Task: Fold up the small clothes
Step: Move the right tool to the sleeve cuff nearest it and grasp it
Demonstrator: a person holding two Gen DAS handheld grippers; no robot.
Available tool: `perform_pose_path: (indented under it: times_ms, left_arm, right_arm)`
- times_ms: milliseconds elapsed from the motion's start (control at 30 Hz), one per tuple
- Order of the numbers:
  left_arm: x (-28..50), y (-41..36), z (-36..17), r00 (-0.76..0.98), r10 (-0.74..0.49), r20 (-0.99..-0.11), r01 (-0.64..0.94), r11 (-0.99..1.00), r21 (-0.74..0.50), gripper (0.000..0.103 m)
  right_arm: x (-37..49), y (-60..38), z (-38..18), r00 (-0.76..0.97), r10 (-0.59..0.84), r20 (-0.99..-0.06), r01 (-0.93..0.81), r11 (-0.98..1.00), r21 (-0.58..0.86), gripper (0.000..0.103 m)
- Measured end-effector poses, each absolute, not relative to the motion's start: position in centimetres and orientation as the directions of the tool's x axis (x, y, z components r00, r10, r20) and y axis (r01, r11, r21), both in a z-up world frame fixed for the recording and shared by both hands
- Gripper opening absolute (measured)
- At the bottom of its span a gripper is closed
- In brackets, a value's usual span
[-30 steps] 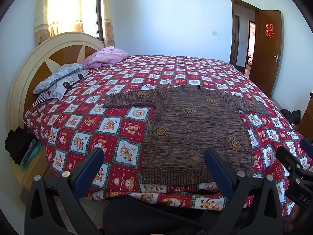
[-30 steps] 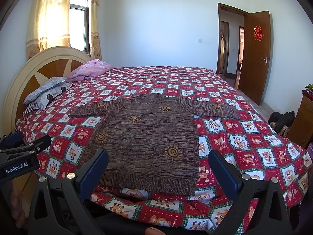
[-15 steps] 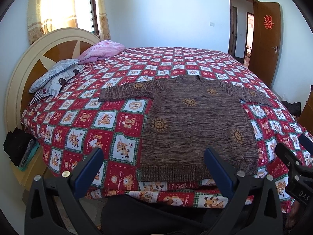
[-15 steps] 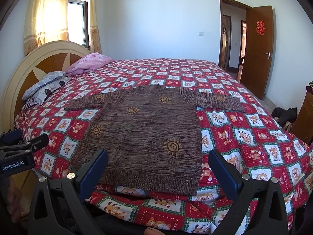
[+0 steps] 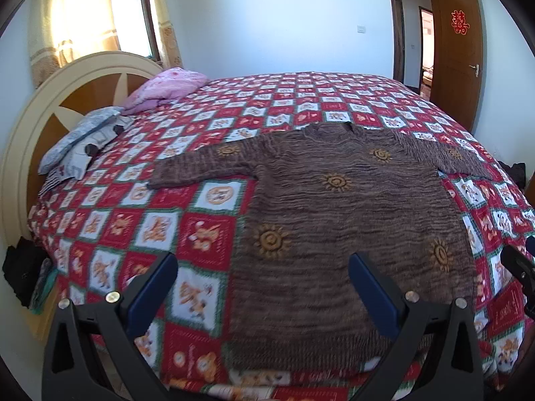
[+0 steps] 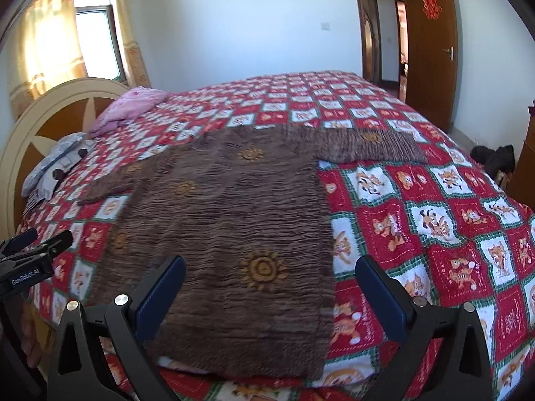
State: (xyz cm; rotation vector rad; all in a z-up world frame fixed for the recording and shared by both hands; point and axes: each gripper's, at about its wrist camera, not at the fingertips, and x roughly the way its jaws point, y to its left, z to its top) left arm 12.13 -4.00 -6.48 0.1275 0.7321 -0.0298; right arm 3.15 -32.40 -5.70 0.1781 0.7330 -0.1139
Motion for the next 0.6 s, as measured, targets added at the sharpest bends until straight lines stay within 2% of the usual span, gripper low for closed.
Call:
perform_pose_path:
  times_ms: [267, 400, 600]
  left_arm:
    - [17.8, -7.1, -8.6, 0.711, -0.014, -0.703, 0.123, 0.987, 0.105, 0.103]
    - [20.5, -8.3, -9.0, 0.715, -0.042, -0.698, 0.152, 0.984, 0.097, 0.103]
    - [24.2, -8.9, -10.0, 0.714, -0.001, -0.7, 0.102, 0.99, 0.102, 0.103]
  right_arm:
    - [9.4, -41.2, -7.8, 0.645, -0.111, -0.756, 0.318, 0.939, 0.134, 0.102]
    - [12.5, -45.4, -8.1, 0.629, -0.147, -0.763, 0.376, 0.917, 0.134, 0.102]
    - [18.0, -52.5, -9.0, 0.602, -0.188, -0.776, 0.478, 0.864, 0.161, 0.102]
